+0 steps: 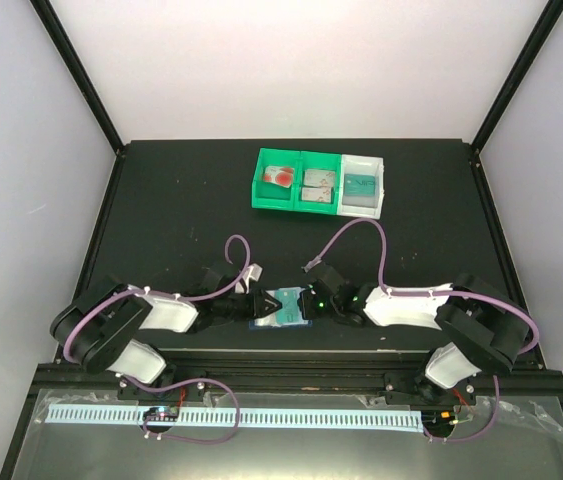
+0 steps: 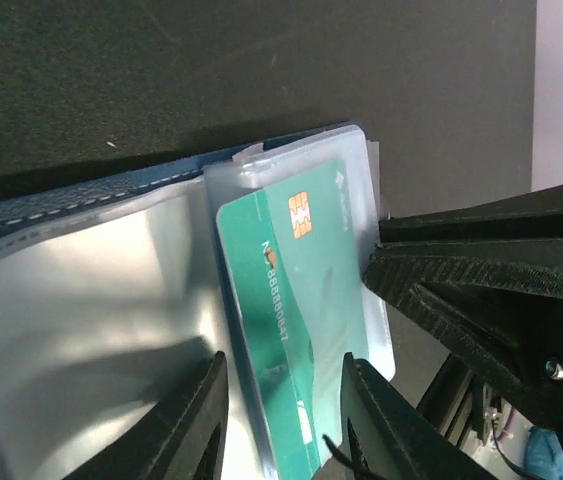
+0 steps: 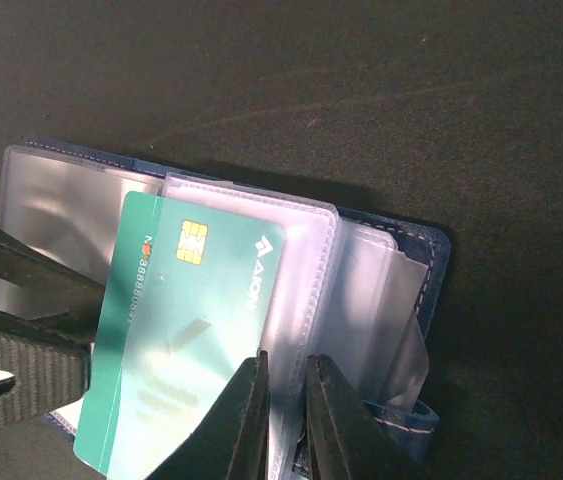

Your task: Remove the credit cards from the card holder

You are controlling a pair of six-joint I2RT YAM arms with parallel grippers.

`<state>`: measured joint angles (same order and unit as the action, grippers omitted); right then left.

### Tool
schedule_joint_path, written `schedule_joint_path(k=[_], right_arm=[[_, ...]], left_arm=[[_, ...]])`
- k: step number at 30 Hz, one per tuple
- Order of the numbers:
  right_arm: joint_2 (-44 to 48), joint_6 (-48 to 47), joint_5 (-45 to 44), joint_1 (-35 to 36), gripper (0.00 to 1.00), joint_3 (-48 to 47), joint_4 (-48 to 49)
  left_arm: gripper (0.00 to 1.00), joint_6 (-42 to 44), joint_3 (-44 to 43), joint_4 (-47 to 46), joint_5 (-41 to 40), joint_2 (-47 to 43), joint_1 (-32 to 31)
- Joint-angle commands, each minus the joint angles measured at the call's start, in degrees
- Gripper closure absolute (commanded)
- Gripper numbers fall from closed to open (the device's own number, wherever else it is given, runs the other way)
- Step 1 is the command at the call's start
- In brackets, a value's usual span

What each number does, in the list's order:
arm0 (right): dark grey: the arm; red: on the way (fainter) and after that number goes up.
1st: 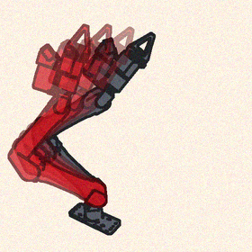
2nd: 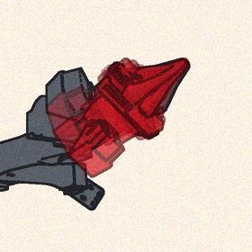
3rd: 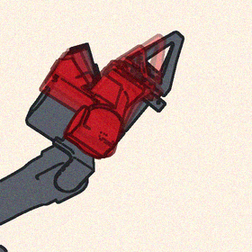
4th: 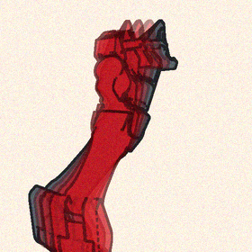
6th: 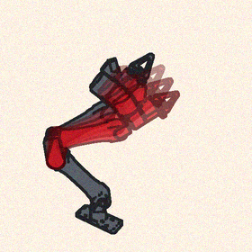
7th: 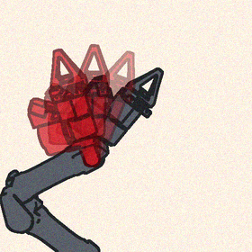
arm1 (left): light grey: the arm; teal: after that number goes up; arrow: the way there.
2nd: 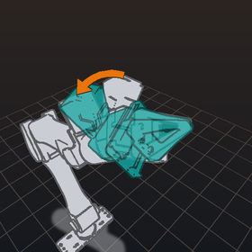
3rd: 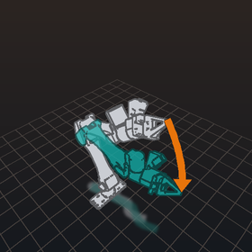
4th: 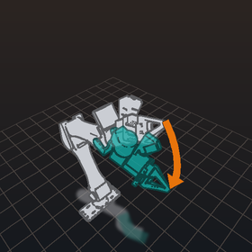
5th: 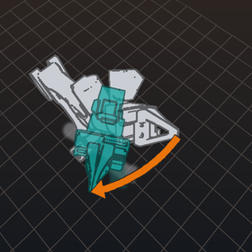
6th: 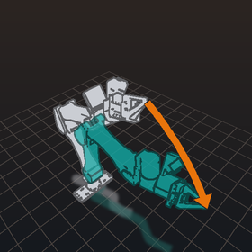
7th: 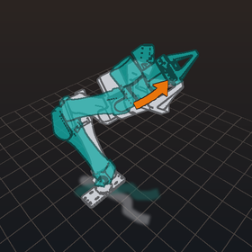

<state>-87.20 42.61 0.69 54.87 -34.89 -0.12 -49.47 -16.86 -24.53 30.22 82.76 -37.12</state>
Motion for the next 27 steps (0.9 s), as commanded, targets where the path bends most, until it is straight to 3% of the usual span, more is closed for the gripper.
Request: schedule_joint_path(k=[1, 15, 27], right_arm=[[-1.2, 0.8, 0.7, -0.2, 0.88, 1.7, 0.0], [-1.2, 1.0, 0.3, -0.2, 0.89, 2.2, 0.3], [-2.1, 0.3, -0.4, -0.2, 0.90, 1.7, -0.5]], left_arm=[[0.67, -3.4, 0.5, -7.4, 2.9, 3.6, 0.4], [0.98, -3.4, 2.0, -8.2, 1.9, 2.1, 0.6], [0.99, -1.8, 3.3, -1.8, 0.4, -3.3, 2.3]])
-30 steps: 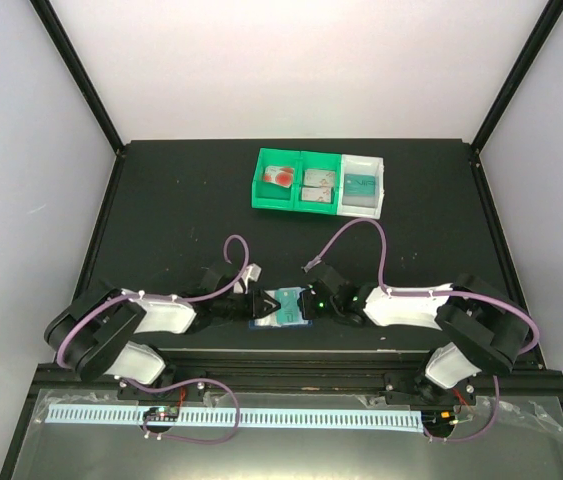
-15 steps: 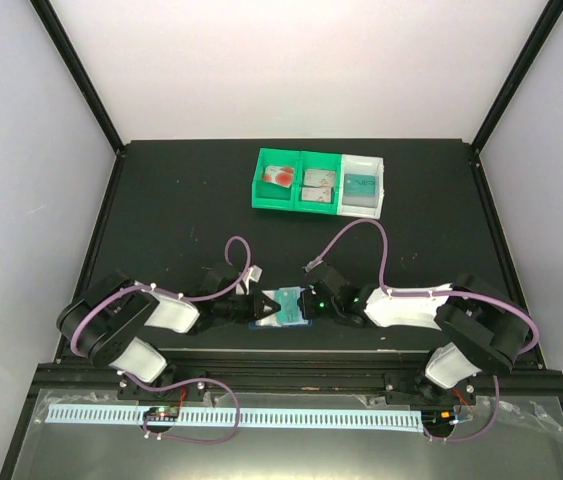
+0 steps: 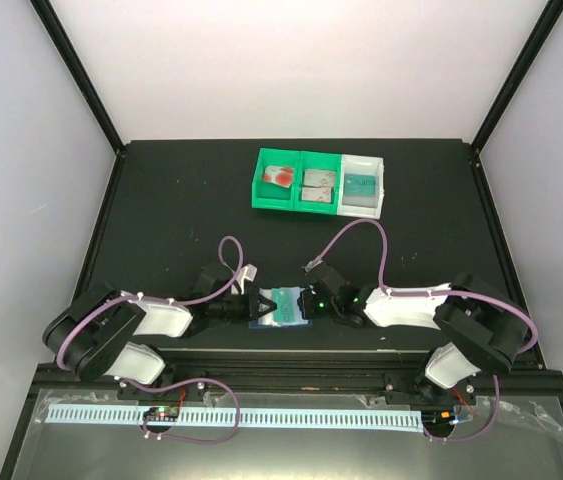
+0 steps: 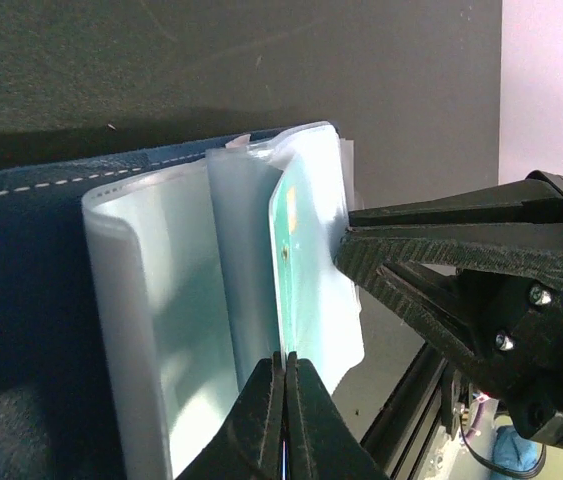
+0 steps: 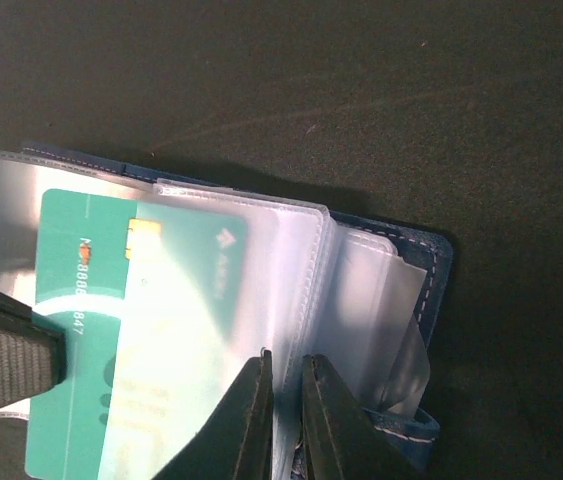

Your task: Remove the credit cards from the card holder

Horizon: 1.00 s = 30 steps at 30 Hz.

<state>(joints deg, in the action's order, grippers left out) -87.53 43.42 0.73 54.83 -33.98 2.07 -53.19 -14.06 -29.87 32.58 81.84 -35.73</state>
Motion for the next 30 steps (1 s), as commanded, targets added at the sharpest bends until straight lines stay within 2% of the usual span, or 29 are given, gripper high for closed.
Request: schedule_joint_path(k=[1, 8, 21, 25, 30], right_arm=[[-1.8, -0.5, -0.6, -0.2, 0.90, 0.8, -2.7], [-1.1, -1.0, -0.5, -0.2, 0.91, 0.2, -3.0], [2.6, -2.3, 1.7, -0.2, 0.87, -2.5, -4.0], [7.1, -1.7, 4.6, -0.2, 0.81, -1.0, -1.1], [14.1, 1.8, 11.0, -0.2, 0.74, 4.1, 9.9]], left_arm=[[0.98, 2.0, 0.6, 4.2, -2.2, -2.9, 0.9], [0.98, 1.7, 1.4, 8.9, -5.4, -8.0, 1.4], [0.98, 2.7, 2.1, 19.8, -13.4, -27.5, 2.1], [0.98, 1.3, 5.3, 18.5, -15.6, -36.5, 2.1], [0.98, -0.1, 6.5, 21.2, -17.3, -47.4, 2.2]])
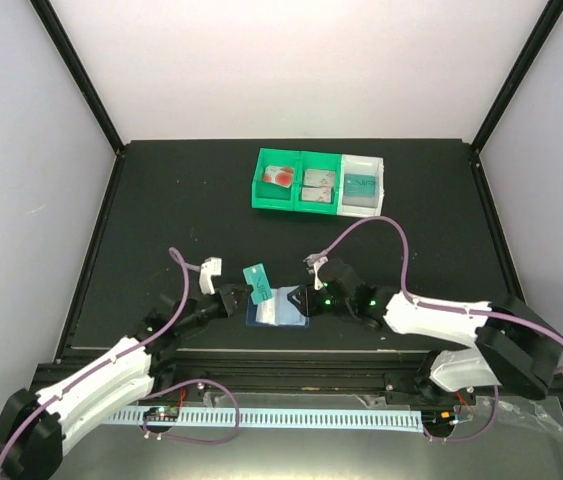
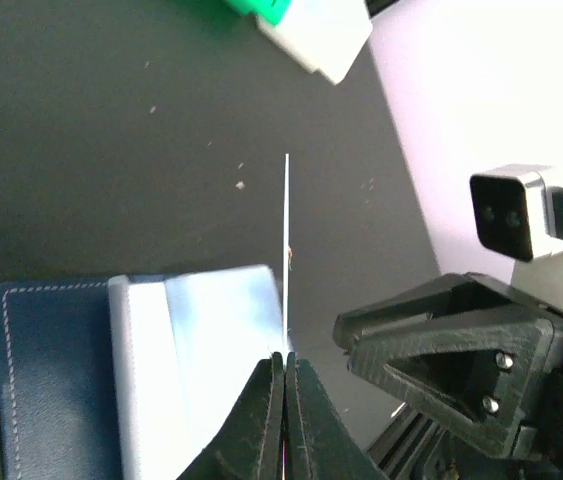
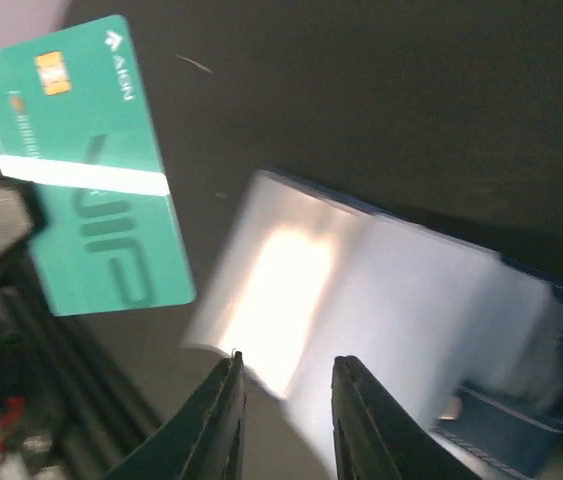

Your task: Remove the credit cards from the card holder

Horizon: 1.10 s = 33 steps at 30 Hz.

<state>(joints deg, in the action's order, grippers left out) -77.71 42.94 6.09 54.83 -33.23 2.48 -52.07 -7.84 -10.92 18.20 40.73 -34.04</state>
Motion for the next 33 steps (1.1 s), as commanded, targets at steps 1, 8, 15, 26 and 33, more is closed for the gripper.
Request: schedule_joint_path(k=[1, 8, 15, 26, 33], right_arm=[[5.0, 2.7, 7.5, -0.2, 0.73, 4.0, 12.2], [6.7, 11.0, 14.7, -0.2, 0.62, 6.3, 25.6], [4.2, 19.0, 19.9, -0.2, 0.54, 6.2, 36.8], [1.4, 20.9, 19.9, -0.2, 0.52, 5.1, 38.2], [2.4, 22.3, 18.3, -0.2, 0.45, 6.8, 37.1]], left_arm=[[0.98, -1.7, 0.5, 2.4, -2.9, -8.0, 0.5], [0.98, -3.6, 1.0, 0.1, 1.0, -15.1, 0.5], [0.99, -6.4, 1.7, -7.9, 6.0, -15.1, 0.5], [0.98, -11.4, 3.9, -16.6, 9.6, -13.7, 0.5], [0.99, -11.7, 3.2, -15.0, 8.9, -14.8, 0.5]])
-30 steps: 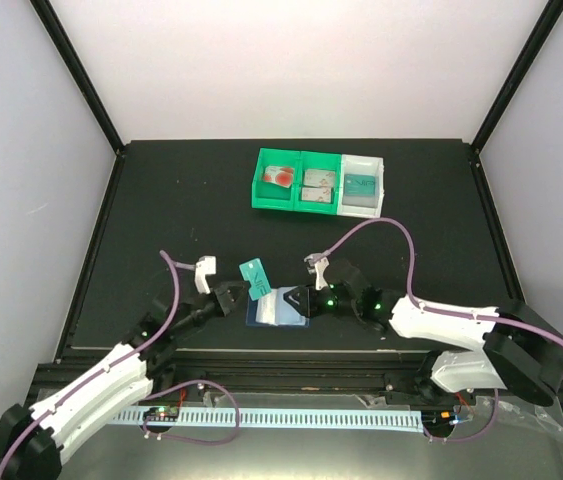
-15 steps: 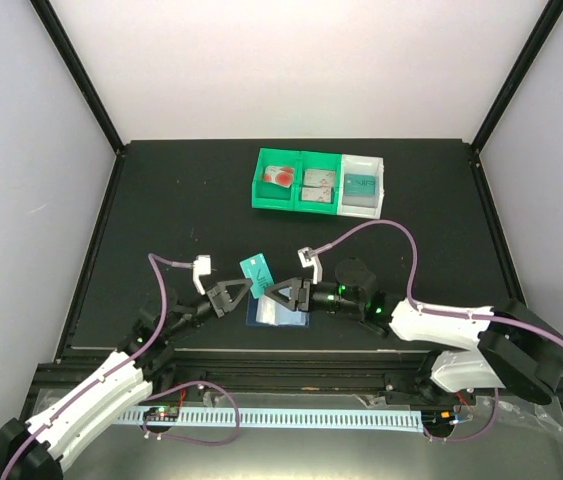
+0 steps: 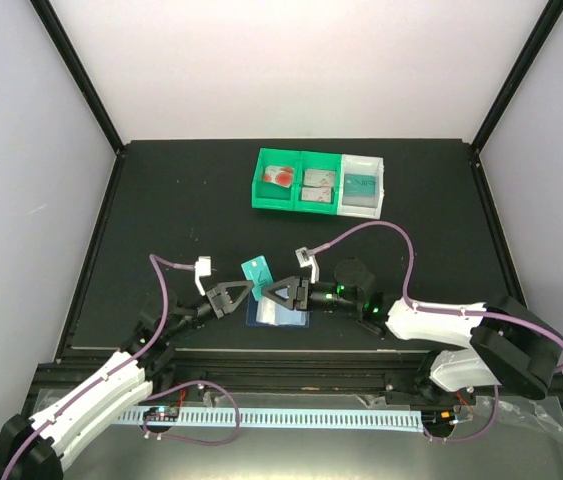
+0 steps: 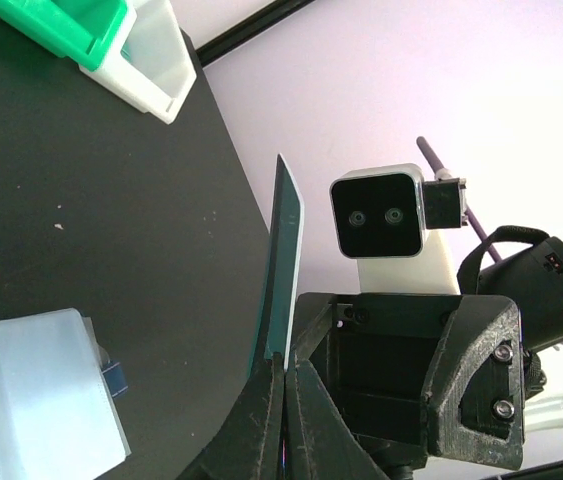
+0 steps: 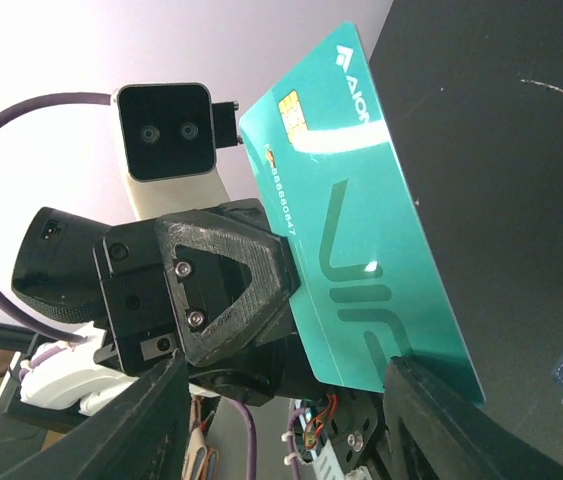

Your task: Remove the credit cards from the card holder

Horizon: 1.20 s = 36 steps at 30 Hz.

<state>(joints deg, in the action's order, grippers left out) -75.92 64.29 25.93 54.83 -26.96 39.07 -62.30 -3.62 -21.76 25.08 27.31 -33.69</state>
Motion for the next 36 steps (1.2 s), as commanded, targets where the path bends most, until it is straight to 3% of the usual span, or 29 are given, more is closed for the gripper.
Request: schedule_joint_path(k=[1, 4, 8, 17, 21, 27, 31, 36], right_arm=[[0.7, 1.2, -1.7, -0.1, 0.44, 0.8, 0.7], [1.1, 2.4, -2.8, 0.0, 0.42, 1.5, 0.6], [1.1, 4.2, -4.0, 0.5, 0.33, 2.5, 1.6], [0.8, 5.0, -5.2, 1.1, 0.32, 2.0, 0.9], [1.3, 6.7, -6.7, 1.2, 0.26, 2.6, 0.1], [1.3, 8.9, -8.4, 1.8, 0.24, 2.9, 0.6], [0.7, 9.5, -8.1, 1.8, 0.25, 2.9, 2.9], [0.8, 8.9, -7.2, 1.9, 0.36, 3.1, 7.6]], left_arm=[[0.98, -1.6, -1.1, -4.2, 1.9, -1.4, 0.2], [0.99, -1.8, -1.3, -4.2, 1.7, -1.6, 0.2], [0.98, -2.4, -1.1, -4.3, 1.8, -1.7, 0.1], [0.99, -3.3, -1.3, -4.5, 1.6, -2.5, 0.1], [0.98, -2.0, -2.2, -2.0, 1.5, -2.8, 0.1], [0.98, -3.5, -0.9, -3.6, 1.4, -3.2, 0.0], [0.98, -3.6, -0.9, -3.5, 1.5, -3.3, -0.1], [0.99, -5.5, 0.5, -6.0, 2.0, -3.2, -0.1]])
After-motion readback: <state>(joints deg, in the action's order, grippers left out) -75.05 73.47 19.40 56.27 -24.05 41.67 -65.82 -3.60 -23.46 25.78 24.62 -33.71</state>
